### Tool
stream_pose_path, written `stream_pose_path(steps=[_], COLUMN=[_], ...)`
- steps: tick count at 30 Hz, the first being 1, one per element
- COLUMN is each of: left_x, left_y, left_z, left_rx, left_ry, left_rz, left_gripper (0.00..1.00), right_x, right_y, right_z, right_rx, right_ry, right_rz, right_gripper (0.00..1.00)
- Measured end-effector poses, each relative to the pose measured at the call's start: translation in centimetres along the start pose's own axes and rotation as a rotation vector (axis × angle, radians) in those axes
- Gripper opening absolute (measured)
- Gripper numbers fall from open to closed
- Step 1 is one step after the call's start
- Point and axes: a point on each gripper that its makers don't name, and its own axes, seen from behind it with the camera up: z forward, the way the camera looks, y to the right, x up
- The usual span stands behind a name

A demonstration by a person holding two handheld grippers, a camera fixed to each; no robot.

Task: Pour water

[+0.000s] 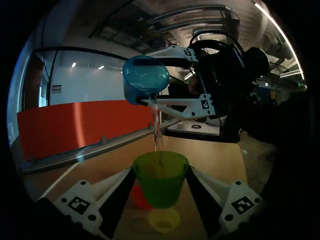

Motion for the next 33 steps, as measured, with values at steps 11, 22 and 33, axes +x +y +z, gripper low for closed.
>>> stream_pose_path(steps=[11,22,33], left_x=[0.3,0.5,0.3], left_y=[0.2,0.1,0.1], left_z=[-0.1,-0.3,-0.3], left_rx=[0.0,-0.001,-0.002], left_ry=[0.002,0.007,0.006], left_rz=[0.003,0.004,0.005], left_gripper=[0.86,0.86,0.86], right_x=[0.5,0.5,0.6], right_y=[0.3,0.7,1.2], right_z=[0.2,0.2,0.3], right_rx=[-0.005,-0.012,-0.02], right_ry=[0.004,0.001,0.0], right_rz=[-0.041,-0.078,-0.133], right_gripper=[0.89,0.9,0.9])
